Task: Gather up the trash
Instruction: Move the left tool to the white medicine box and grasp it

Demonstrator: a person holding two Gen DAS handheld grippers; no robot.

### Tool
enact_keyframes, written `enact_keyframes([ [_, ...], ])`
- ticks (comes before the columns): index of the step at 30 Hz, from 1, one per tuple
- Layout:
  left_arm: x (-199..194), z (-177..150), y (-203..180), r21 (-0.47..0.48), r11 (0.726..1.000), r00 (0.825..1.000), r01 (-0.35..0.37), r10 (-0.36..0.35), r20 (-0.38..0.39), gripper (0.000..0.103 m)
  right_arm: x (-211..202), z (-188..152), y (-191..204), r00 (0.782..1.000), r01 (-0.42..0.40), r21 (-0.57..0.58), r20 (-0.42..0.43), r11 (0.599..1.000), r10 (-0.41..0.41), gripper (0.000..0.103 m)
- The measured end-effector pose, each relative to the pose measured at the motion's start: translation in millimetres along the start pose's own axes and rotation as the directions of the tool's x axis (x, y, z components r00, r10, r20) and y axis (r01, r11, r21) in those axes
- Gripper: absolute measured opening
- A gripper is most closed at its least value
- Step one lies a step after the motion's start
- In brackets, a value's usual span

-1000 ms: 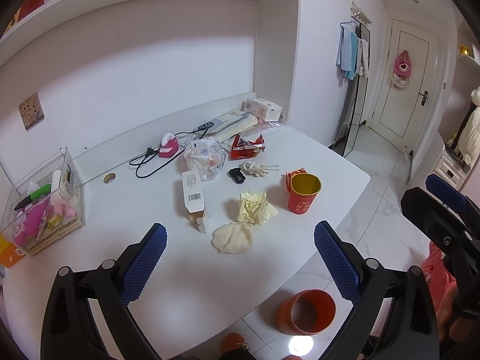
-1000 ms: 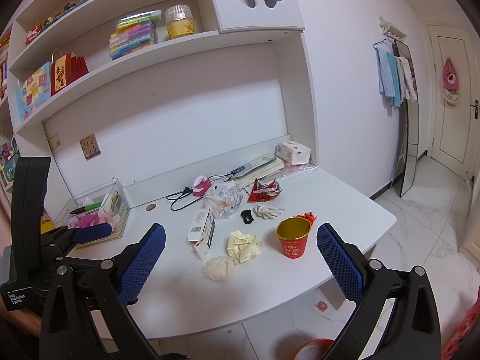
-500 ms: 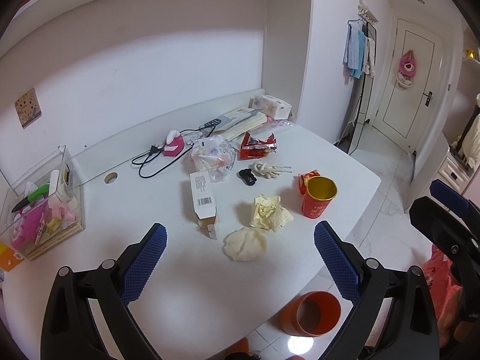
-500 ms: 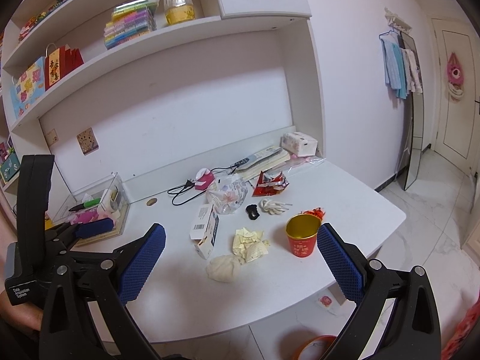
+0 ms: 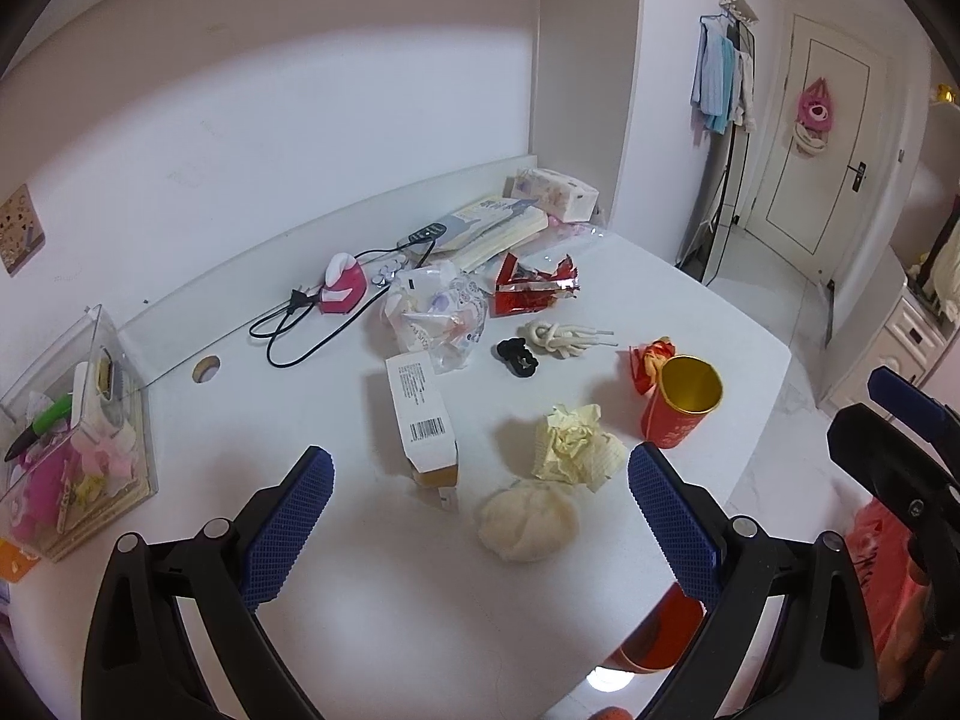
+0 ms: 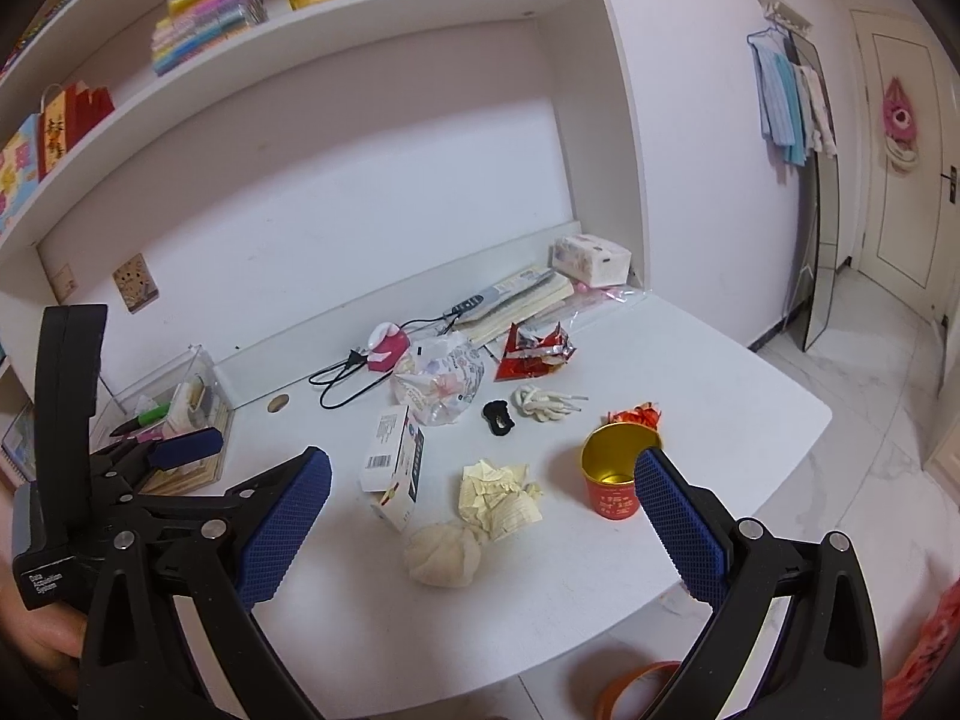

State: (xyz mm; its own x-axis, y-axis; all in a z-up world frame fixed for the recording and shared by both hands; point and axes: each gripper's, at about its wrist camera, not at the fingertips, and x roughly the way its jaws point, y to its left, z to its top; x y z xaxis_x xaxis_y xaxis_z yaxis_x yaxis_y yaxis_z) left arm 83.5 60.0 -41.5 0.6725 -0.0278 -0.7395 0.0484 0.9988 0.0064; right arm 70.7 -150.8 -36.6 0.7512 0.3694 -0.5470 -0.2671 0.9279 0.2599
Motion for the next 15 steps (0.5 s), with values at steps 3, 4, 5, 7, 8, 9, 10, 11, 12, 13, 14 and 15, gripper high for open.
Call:
enact_keyframes([
  [3,18,3,5,0.02,1.0,0.999,0.002,-0.002,-0.035,0.097,17,0,3,1.0,0.004,-0.002,-0.019,1.0,-0.004,0.098],
  [4,26,5,7,0.025,1.0,0.999,0.007,-0.006,-0.047,0.097,23,0,4,1.0,0.005,0.002,-0.029,1.0,-0.005,0.098],
  [5,30,6,9,0.028,1.0,0.998,0.01,-0.009,-0.054,0.097,29,-1,5,0.999,0.006,0.006,-0.036,1.0,-0.005,0.098],
  [7,41,9,13,0.035,0.999,0.997,0.006,-0.004,-0.073,0.097,41,-3,5,0.999,0.008,0.02,-0.053,1.0,-0.007,0.098],
  [8,47,10,15,0.037,0.999,0.997,0.008,-0.005,-0.079,0.097,48,-4,5,0.998,0.007,0.029,-0.064,1.0,-0.005,0.098],
  [9,53,11,17,0.041,0.999,0.996,0.01,-0.006,-0.086,0.097,53,-4,5,0.997,0.005,0.037,-0.071,0.999,-0.002,0.098],
  [10,61,13,20,0.044,0.999,0.995,0.008,-0.004,-0.097,0.097,59,-5,5,0.997,0.002,0.045,-0.08,0.999,0.002,0.098],
  [11,67,13,22,0.047,0.999,0.994,0.008,-0.003,-0.106,0.097,65,-6,5,0.996,-0.001,0.052,-0.088,0.999,0.005,0.098],
  [12,73,14,24,0.049,0.999,0.994,0.009,-0.004,-0.113,0.097,71,-7,5,0.995,-0.005,0.057,-0.096,0.998,0.011,0.098],
  [13,81,15,26,0.048,0.999,0.992,0.008,-0.002,-0.123,0.097,75,-7,6,0.995,-0.008,0.061,-0.098,0.998,0.014,0.098],
  [14,89,16,29,0.043,0.999,0.991,0.008,-0.002,-0.134,0.097,80,-8,6,0.994,-0.009,0.065,-0.105,0.998,0.016,0.098],
  [15,94,16,30,0.04,0.999,0.99,0.012,-0.006,-0.141,0.097,86,-8,7,0.993,-0.008,0.068,-0.118,0.998,0.016,0.098],
])
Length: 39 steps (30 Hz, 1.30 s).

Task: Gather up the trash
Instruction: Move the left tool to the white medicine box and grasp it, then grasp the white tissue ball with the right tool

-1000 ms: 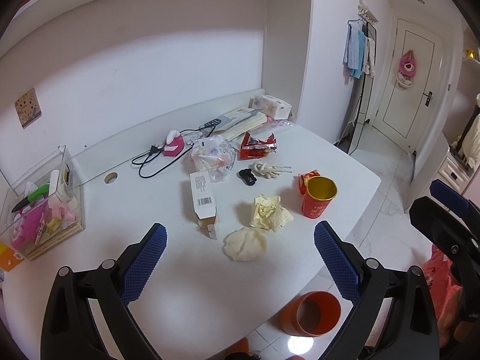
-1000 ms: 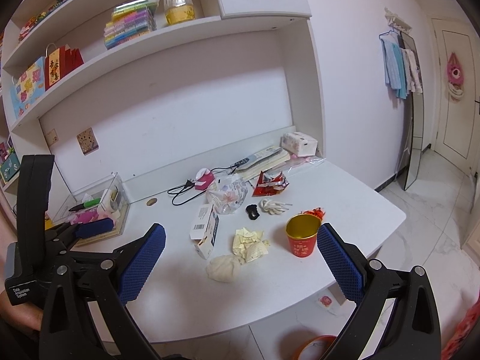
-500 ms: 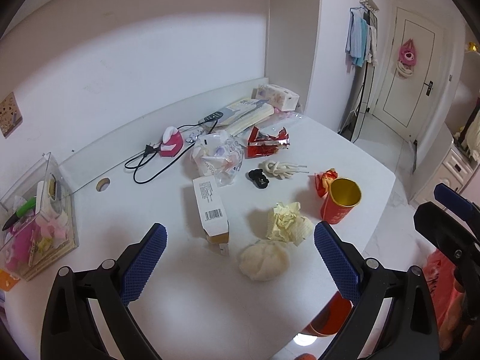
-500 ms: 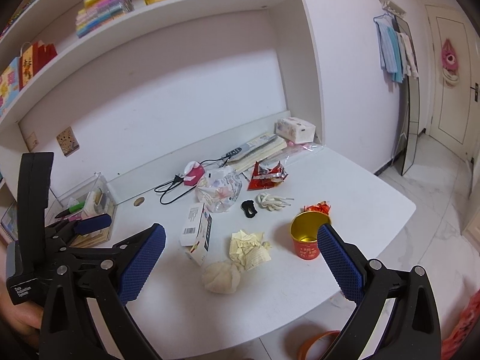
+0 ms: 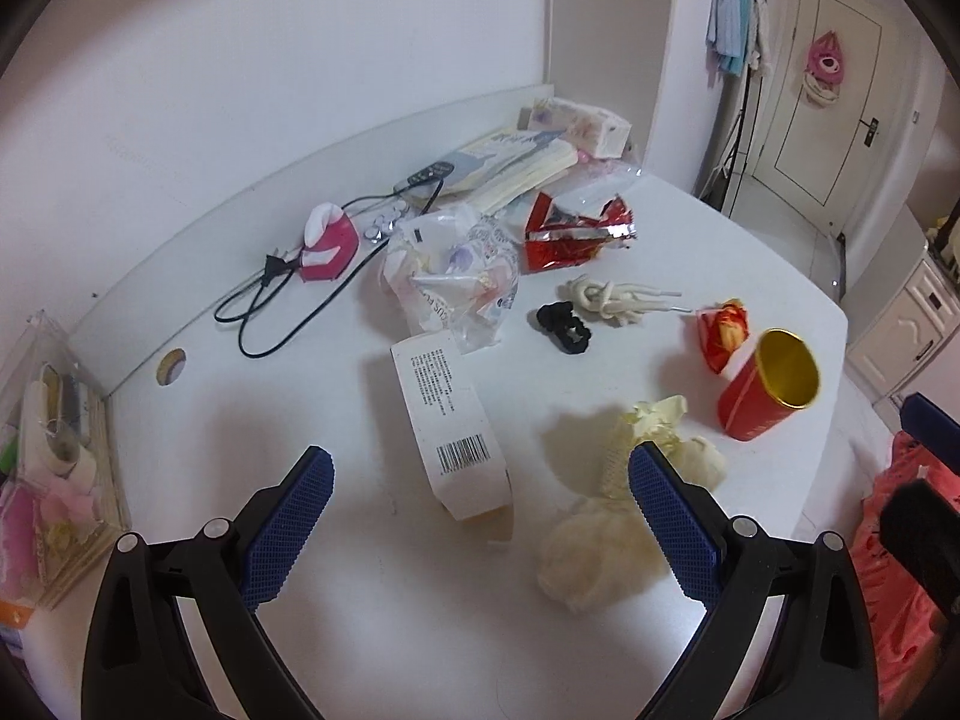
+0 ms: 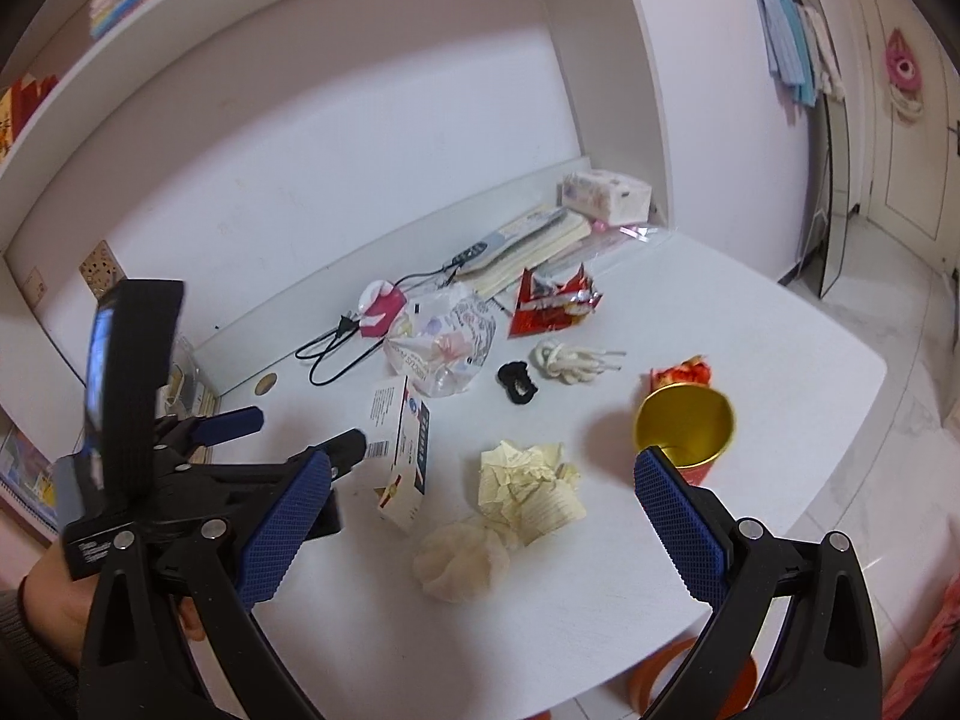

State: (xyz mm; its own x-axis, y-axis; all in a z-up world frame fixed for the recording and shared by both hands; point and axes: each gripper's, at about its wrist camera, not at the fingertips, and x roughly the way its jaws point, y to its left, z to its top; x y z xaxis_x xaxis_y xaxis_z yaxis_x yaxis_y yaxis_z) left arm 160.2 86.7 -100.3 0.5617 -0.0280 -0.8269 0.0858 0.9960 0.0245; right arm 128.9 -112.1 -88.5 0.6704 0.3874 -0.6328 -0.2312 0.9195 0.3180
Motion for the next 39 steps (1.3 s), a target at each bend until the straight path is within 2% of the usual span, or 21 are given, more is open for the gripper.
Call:
enact_keyframes([
  [10,61,9,21,-0.073,0.997,0.996,-0.021,0.015,-0.084,0.097,45,4,3,0.998,-0.003,0.008,-0.068,1.0,0.004,0.098],
  [22,105,14,28,-0.063,0.998,0.988,-0.025,0.015,-0.151,0.097,73,-4,-8,0.993,0.013,0.063,-0.117,0.998,-0.005,0.098],
  [25,113,13,30,-0.047,0.999,0.985,-0.001,-0.007,-0.173,0.084,78,-7,-10,0.992,0.017,0.073,-0.128,0.997,-0.008,0.098],
  [30,123,8,33,-0.022,1.0,0.982,-0.016,0.011,-0.189,0.084,82,-12,-14,0.99,0.027,0.091,-0.14,0.996,-0.014,0.098],
  [35,132,3,33,-0.003,1.0,0.977,0.011,-0.012,-0.214,0.059,86,-20,-15,0.988,0.024,0.092,-0.152,0.995,-0.009,0.098],
  [36,133,2,33,0.003,1.0,0.976,0.016,-0.015,-0.217,0.051,86,-21,-14,0.988,0.023,0.091,-0.154,0.996,-0.009,0.098],
  [37,134,0,33,0.016,1.0,0.976,0.015,-0.011,-0.219,0.047,87,-23,-14,0.988,0.022,0.09,-0.156,0.996,-0.008,0.098],
  [39,132,-2,33,0.038,0.999,0.977,0.032,-0.023,-0.212,0.046,87,-26,-13,0.987,0.016,0.094,-0.159,0.995,0.0,0.098],
])
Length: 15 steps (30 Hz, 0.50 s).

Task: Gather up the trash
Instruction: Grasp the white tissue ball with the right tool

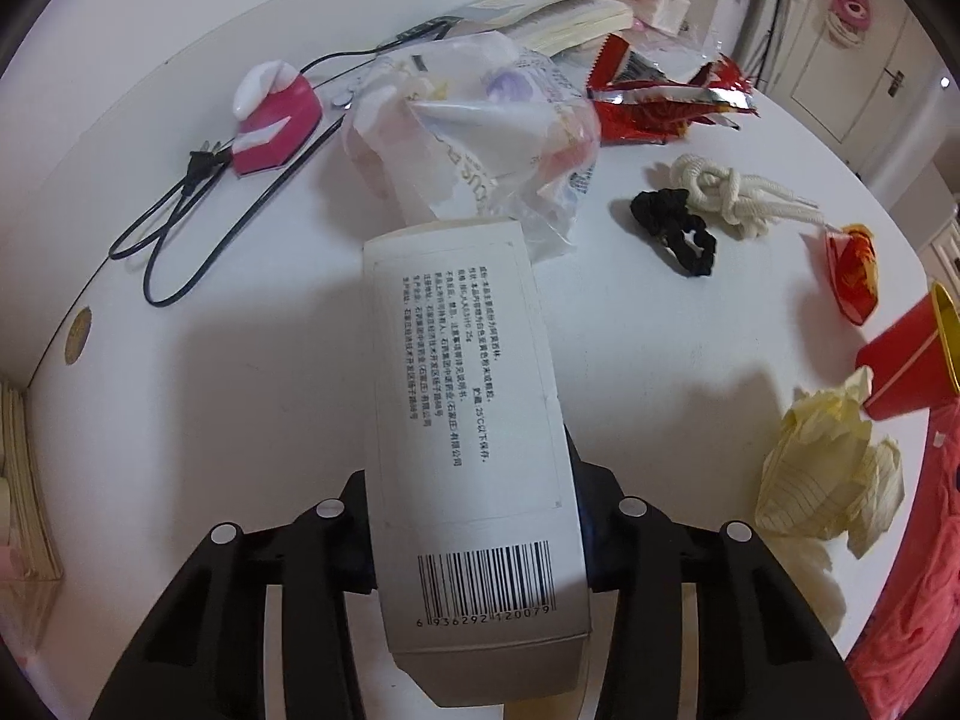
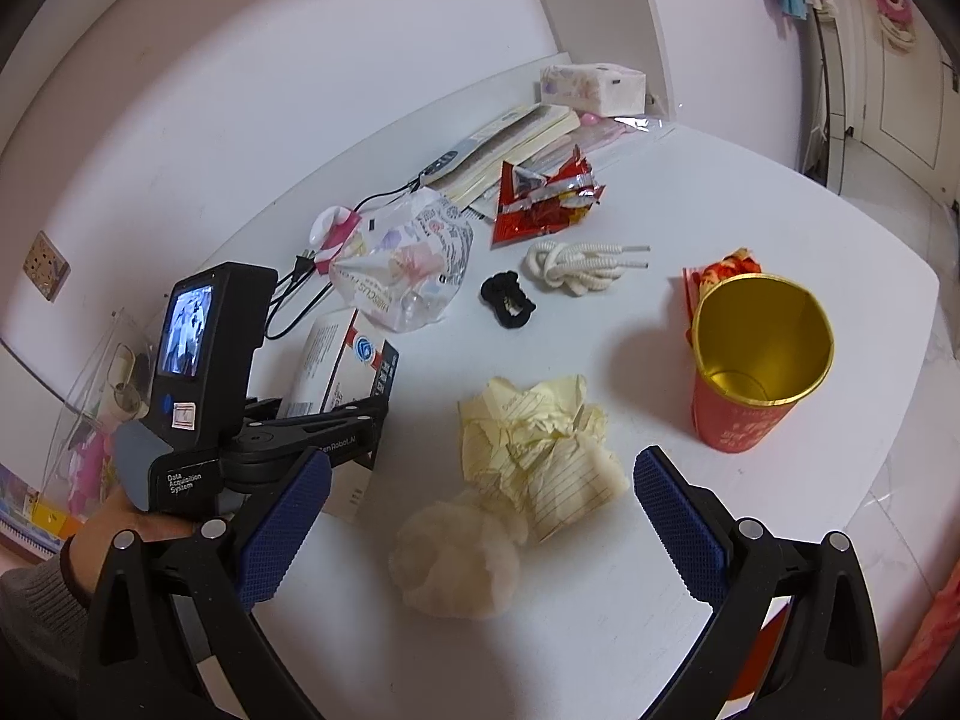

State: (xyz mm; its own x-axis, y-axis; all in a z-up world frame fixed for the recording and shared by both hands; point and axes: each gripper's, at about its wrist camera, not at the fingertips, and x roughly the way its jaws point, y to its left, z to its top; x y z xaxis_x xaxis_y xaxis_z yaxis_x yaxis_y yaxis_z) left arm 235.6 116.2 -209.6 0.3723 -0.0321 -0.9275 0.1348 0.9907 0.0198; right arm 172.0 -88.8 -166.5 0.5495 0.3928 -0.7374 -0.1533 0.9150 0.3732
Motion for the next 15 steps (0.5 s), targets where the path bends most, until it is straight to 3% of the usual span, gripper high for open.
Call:
enact_keyframes([
  [13,-43,-30,-9,0.099,0.995,0.999,-0.007,0.003,0.039,0.045,6,-19,-3,1.0,0.004,0.001,-0.028,1.0,-0.004,0.098],
  [15,-45,-38,-10,0.113,0.993,0.999,-0.019,0.015,0.033,0.046,9,-26,-1,0.999,-0.001,-0.011,-0.049,1.0,0.0,0.092],
])
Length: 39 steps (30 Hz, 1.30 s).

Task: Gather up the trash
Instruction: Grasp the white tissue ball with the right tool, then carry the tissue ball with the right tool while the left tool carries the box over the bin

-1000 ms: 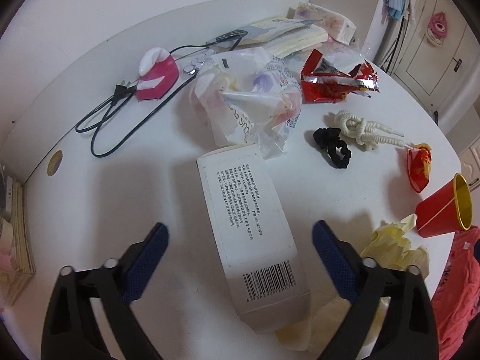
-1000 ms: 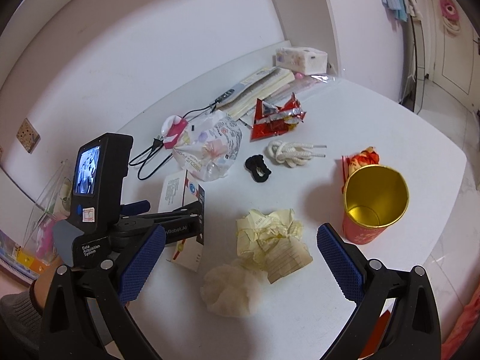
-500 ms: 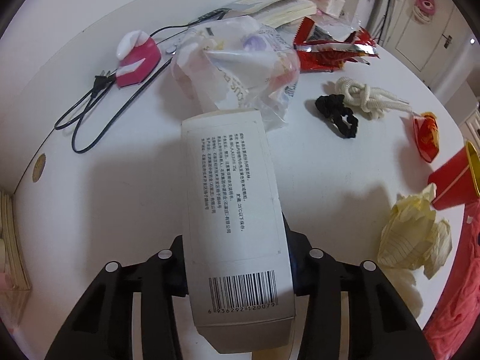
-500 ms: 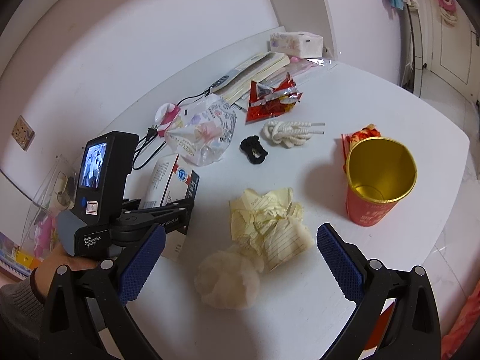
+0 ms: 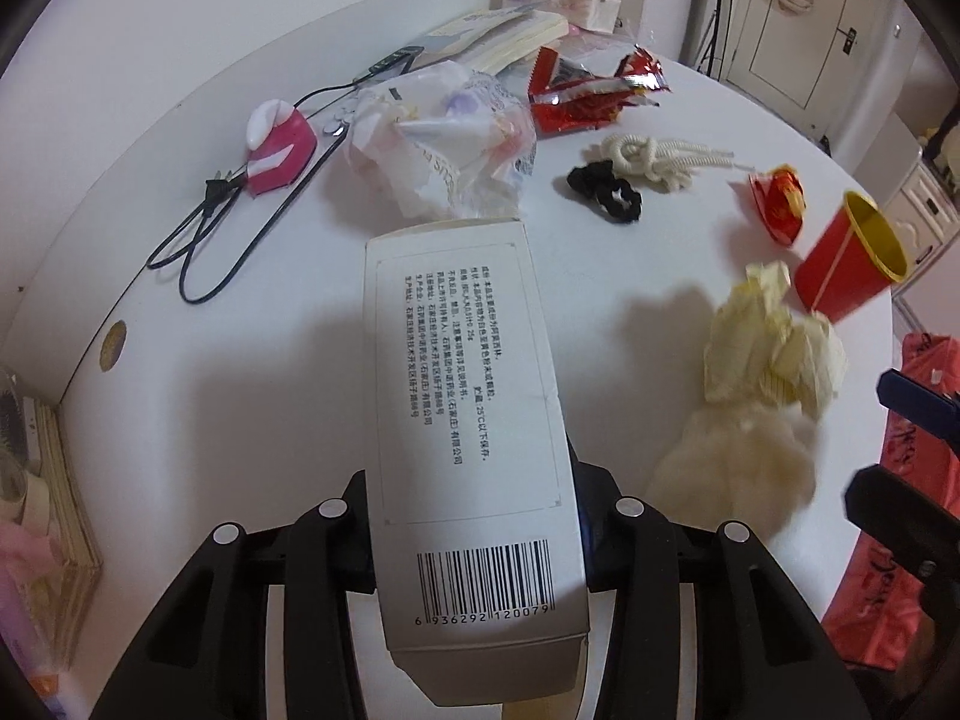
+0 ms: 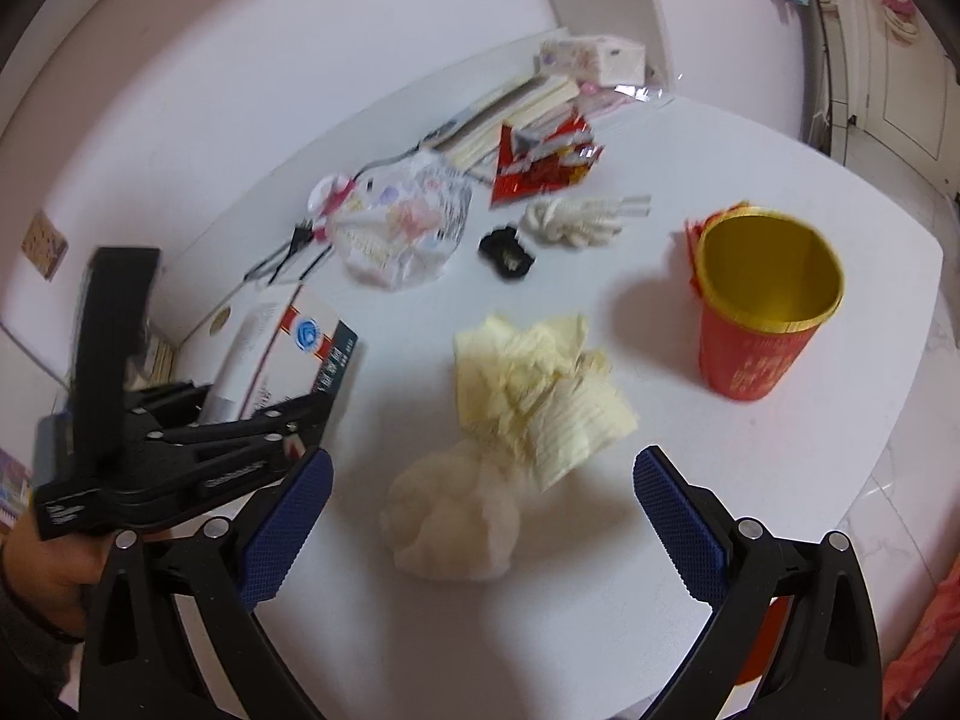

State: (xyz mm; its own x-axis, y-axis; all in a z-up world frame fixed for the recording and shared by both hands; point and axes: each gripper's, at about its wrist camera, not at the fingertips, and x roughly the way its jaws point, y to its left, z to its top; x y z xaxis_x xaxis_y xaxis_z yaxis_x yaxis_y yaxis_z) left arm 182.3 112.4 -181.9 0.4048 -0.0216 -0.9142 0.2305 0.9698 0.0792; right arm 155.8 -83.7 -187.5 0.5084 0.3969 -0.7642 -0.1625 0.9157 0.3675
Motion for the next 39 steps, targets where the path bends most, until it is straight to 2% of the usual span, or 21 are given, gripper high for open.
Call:
enact_keyframes([
  [2,-2,-9,-2,-0.004,1.0,1.0,-0.002,0.002,-0.006,0.046,5,-9,4,1.0,-0.008,-0.008,-0.029,1.0,0.008,0.088],
  [5,1,-15,-2,-0.004,1.0,1.0,-0.002,0.002,-0.023,0.046,17,-18,6,0.998,-0.019,-0.005,-0.066,1.0,0.019,0.088],
  [7,1,-18,-2,-0.003,1.0,1.0,0.007,-0.007,-0.024,0.046,23,-22,4,0.997,-0.029,0.012,-0.077,0.999,0.03,0.078],
  [9,0,-21,-4,0.001,1.0,1.0,0.007,-0.007,-0.023,0.046,31,-23,4,0.996,-0.03,0.002,-0.089,1.0,0.03,0.062],
  [11,0,-24,-4,0.003,1.0,1.0,0.009,-0.009,-0.025,0.046,40,-26,4,0.994,-0.019,-0.01,-0.11,1.0,0.017,0.055],
  [12,0,-25,-4,0.002,1.0,1.0,0.008,-0.008,-0.026,0.046,43,-27,4,0.993,-0.022,-0.008,-0.117,1.0,0.021,0.042],
  [13,0,-26,-3,-0.001,1.0,1.0,0.004,-0.005,-0.025,0.046,46,-29,3,0.992,-0.026,-0.01,-0.123,1.0,0.025,0.034],
  [14,0,-27,-2,0.0,1.0,1.0,0.004,-0.004,-0.025,0.046,48,-31,3,0.991,-0.028,-0.017,-0.133,0.999,0.026,0.02],
  [15,0,-28,-2,0.0,1.0,1.0,0.003,-0.003,-0.025,0.046,49,-32,3,0.99,-0.03,-0.026,-0.14,0.999,0.026,0.015],
  [18,0,-30,-2,-0.004,1.0,1.0,0.004,-0.004,-0.024,0.046,47,-35,7,0.99,-0.036,-0.062,-0.138,0.997,0.027,0.011],
  [23,-10,-35,-6,0.001,1.0,1.0,-0.003,0.003,-0.012,0.046,35,-38,10,0.988,-0.08,-0.051,-0.137,0.995,0.073,0.01],
  [29,-38,-46,-21,0.005,1.0,1.0,-0.02,0.019,0.011,0.046,0,-44,14,0.985,-0.143,-0.074,-0.109,0.987,0.134,0.01],
  [33,-61,-56,-45,0.025,1.0,1.0,-0.011,0.01,0.028,0.046,-34,-53,0,0.988,-0.145,-0.074,-0.071,0.987,0.14,0.01],
  [39,-98,-65,-106,0.112,0.993,0.998,0.033,-0.04,0.057,0.046,-93,-72,-50,0.995,-0.1,-0.023,-0.012,0.995,0.099,0.01],
])
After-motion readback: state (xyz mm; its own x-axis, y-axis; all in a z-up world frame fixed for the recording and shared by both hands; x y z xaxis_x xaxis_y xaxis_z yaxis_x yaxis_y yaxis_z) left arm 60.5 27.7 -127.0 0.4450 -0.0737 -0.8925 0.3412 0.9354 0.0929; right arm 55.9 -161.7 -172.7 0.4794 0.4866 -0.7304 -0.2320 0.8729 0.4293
